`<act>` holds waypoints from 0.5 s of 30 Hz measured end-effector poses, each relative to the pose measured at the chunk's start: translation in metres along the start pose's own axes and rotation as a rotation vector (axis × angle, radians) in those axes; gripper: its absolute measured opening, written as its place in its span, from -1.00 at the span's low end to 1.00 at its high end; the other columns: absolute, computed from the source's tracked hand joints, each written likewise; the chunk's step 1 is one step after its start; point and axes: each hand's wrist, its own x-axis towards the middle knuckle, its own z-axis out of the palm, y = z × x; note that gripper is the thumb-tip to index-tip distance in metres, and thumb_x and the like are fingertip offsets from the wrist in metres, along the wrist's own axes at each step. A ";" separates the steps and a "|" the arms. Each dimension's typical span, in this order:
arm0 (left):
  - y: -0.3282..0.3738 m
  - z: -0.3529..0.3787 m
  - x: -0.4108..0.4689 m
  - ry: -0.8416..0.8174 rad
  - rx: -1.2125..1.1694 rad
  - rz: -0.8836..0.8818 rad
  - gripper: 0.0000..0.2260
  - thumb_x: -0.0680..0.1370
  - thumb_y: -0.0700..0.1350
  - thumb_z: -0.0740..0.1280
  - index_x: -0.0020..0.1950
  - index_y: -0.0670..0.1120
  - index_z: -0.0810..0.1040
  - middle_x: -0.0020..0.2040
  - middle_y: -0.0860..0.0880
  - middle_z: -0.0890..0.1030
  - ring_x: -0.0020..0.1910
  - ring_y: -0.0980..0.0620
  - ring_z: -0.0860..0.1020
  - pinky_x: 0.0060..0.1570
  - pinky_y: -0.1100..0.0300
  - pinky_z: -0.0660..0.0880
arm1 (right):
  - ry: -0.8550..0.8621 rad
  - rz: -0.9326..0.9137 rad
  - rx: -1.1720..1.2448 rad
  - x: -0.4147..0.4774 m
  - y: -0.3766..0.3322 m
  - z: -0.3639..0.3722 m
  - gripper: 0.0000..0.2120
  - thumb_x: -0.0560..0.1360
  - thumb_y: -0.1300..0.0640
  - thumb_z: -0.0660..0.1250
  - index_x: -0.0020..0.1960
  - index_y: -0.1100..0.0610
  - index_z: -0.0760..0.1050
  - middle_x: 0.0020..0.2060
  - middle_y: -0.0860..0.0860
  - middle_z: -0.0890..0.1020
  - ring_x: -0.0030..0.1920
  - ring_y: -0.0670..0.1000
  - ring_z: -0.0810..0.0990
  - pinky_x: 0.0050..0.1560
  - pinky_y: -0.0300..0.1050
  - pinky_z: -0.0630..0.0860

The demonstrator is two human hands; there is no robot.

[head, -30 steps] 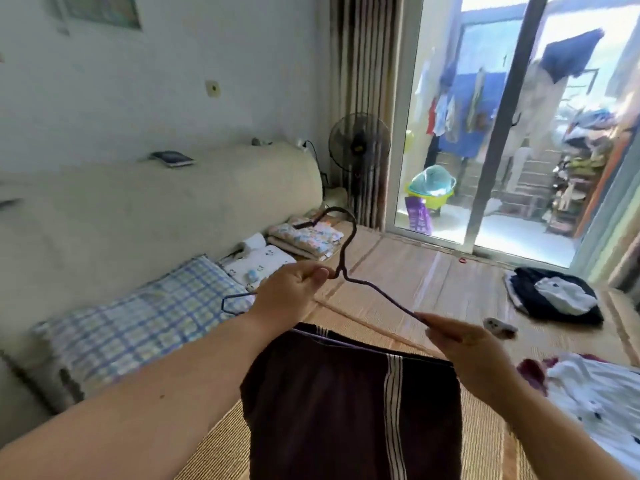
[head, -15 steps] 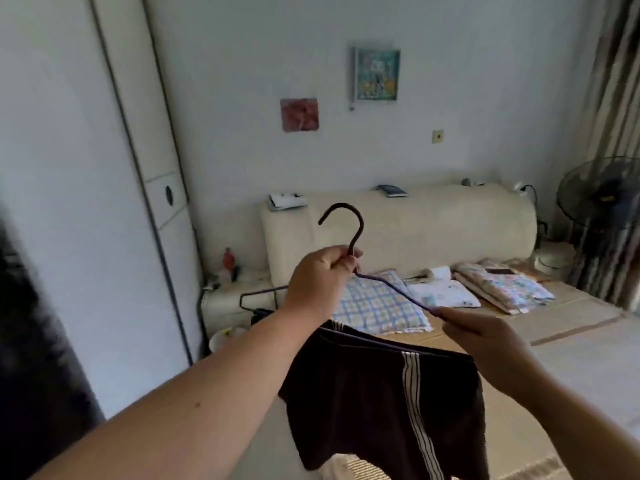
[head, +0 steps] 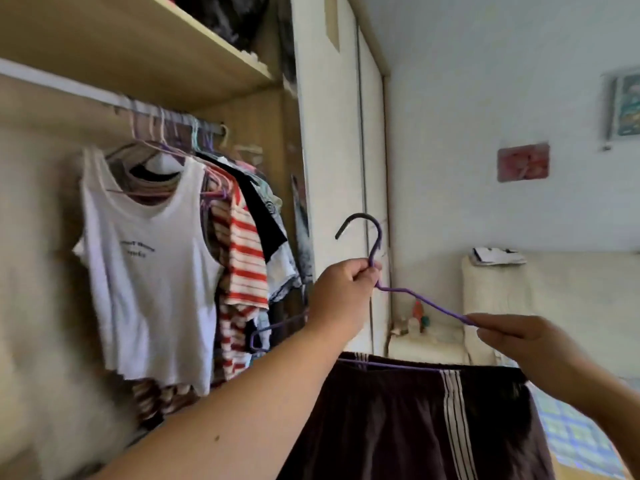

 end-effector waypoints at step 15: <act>0.000 -0.154 0.118 0.551 0.481 -0.025 -0.80 0.61 -0.12 0.15 -0.10 0.02 0.56 -0.13 0.04 0.58 -0.09 -0.02 0.52 -0.18 0.16 0.33 | -0.492 -0.344 0.249 0.177 -0.132 0.100 -0.68 0.54 0.17 0.23 -0.16 -0.18 0.64 -0.49 -0.05 0.53 -0.54 -0.04 0.30 -0.55 -0.26 0.21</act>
